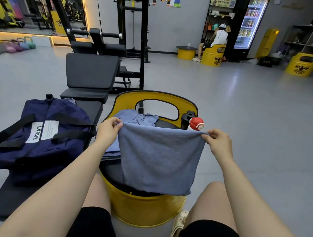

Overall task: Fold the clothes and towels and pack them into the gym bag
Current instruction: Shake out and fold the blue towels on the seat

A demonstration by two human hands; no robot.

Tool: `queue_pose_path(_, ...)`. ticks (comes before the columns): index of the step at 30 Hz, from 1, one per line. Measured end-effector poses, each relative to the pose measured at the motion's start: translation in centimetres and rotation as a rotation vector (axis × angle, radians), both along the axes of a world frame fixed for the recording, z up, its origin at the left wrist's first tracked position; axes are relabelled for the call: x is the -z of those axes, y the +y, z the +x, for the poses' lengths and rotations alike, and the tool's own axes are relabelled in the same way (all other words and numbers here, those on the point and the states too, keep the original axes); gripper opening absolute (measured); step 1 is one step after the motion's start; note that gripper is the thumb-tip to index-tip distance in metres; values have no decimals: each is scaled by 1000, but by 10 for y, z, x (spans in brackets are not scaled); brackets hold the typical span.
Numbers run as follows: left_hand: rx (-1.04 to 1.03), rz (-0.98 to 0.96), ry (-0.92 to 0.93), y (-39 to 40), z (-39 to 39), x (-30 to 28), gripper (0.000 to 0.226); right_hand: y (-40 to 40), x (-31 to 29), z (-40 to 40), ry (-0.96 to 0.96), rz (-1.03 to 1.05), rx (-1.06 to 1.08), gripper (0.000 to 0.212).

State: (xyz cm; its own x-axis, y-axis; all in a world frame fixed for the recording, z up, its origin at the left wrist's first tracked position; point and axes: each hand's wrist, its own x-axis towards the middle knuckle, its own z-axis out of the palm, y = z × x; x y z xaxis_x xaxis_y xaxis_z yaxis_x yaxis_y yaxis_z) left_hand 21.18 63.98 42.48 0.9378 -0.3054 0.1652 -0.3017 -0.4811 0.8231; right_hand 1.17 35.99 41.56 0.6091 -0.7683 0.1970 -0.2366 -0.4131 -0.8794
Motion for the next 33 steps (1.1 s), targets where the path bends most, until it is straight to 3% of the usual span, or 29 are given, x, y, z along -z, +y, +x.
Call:
queue_pose_path(7, -11, 59, 78, -11, 27, 19, 9, -15, 19, 27, 176, -54, -37, 3)
queue_pose_path(14, -64, 58, 96, -29, 58, 27, 14, -24, 32, 71, 272, -76, -24, 23)
queue_pose_path(22, -137, 3, 174, -38, 74, 45, 16, -28, 45, 103, 297, -79, -58, 16)
queue_pose_path(33, -126, 133, 322, -12, 47, 129, 13, -10, 116, 80, 445, 37, -61, 11)
